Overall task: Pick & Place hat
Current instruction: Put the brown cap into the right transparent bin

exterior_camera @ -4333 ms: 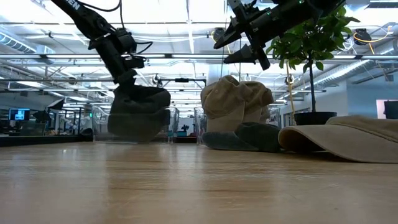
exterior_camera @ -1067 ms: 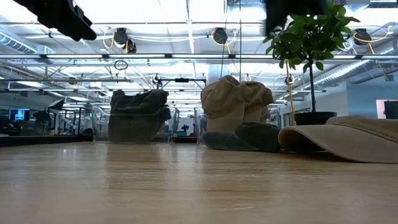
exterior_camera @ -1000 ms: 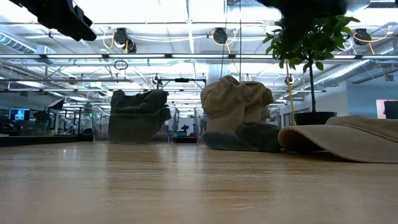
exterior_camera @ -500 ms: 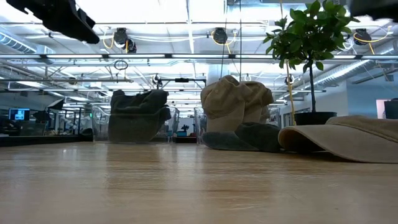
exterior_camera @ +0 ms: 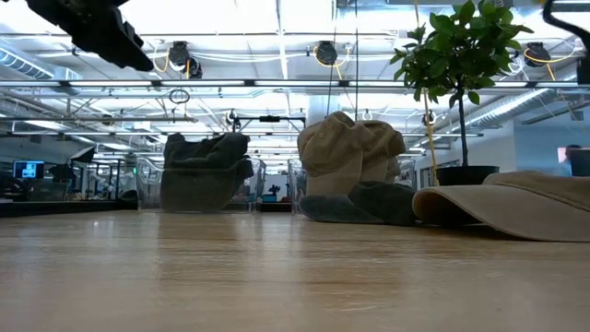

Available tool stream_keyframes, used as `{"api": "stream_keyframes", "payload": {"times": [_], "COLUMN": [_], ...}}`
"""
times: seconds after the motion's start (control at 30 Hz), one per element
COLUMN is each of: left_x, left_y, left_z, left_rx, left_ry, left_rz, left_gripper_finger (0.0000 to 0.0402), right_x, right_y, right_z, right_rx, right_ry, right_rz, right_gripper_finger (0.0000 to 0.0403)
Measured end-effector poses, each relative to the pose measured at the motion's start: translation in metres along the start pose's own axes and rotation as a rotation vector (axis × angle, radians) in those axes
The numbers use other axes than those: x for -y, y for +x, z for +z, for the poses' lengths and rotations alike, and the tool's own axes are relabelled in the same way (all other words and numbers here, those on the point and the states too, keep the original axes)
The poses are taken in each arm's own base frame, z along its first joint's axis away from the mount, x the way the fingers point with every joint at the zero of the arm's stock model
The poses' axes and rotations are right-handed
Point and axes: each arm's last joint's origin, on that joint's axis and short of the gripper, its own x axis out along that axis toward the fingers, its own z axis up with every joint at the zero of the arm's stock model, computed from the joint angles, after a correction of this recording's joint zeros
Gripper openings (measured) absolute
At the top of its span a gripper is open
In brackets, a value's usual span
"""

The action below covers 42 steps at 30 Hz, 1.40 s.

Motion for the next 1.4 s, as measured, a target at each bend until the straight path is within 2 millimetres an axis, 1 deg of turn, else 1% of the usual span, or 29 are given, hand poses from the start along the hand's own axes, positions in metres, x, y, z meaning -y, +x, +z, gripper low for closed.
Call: {"api": "stream_keyframes", "payload": {"times": [0.13,0.2,0.27,0.37,0.5,0.6,0.73,0.83,0.93,1.03,1.17,1.27,1.3,1.33,1.4], "left_x": [-0.003,-0.003,-0.004,-0.004,-0.004,-0.004,-0.005,-0.006,-0.006,-0.005,-0.004,-0.003,-0.003,-0.002,-0.002], "left_y": [0.000,0.001,0.001,0.001,0.001,0.000,0.000,0.000,0.001,0.003,0.009,0.014,0.016,0.017,0.020], "left_z": [0.000,0.001,0.001,0.004,0.006,0.009,0.010,0.010,0.010,0.010,0.011,0.012,0.012,0.012,0.012], "left_rx": [0.002,0.007,0.012,0.036,0.065,0.088,0.107,0.114,0.114,0.106,0.091,0.080,0.077,0.073,0.066], "left_ry": [-0.060,-0.091,-0.121,-0.163,-0.221,-0.265,-0.343,-0.395,-0.427,-0.435,-0.418,-0.389,-0.378,-0.364,-0.337], "left_rz": [0.016,0.021,0.021,0.021,0.027,0.024,0.054,0.071,0.074,0.076,0.080,0.082,0.083,0.084,0.086], "left_gripper_finger": [0.0012,0.0008,0.0004,0.0008,0.0010,0.0004,0.0012,0.0009,0.0004,0.0010,0.0012,0.0004,0.0004,0.0005,0.0011], "right_x": [0.014,0.022,0.028,0.035,0.041,0.044,0.045,0.045,0.046,0.046,0.045,0.042,0.041,0.040,0.038], "right_y": [0.020,0.029,0.036,0.043,0.047,0.053,0.073,0.088,0.098,0.103,0.103,0.101,0.100,0.098,0.094], "right_z": [0.004,0.007,0.009,0.013,0.022,0.030,0.042,0.051,0.057,0.061,0.062,0.061,0.060,0.059,0.057], "right_rx": [0.005,0.003,0.004,0.031,0.141,0.220,0.251,0.301,0.334,0.357,0.374,0.367,0.361,0.355,0.335], "right_ry": [-0.029,-0.047,-0.065,-0.091,-0.106,-0.096,-0.055,-0.019,0.006,-0.009,-0.059,-0.086,-0.097,-0.108,-0.112], "right_rz": [0.079,0.118,0.175,0.304,0.508,0.593,0.605,0.697,0.757,0.753,0.733,0.757,0.772,0.787,0.822], "right_gripper_finger": [0.0276,0.0295,0.0309,0.0323,0.0326,0.0322,0.0314,0.0304,0.0275,0.0223,0.0124,0.0042,0.0022,0.0014,0.0015]}}
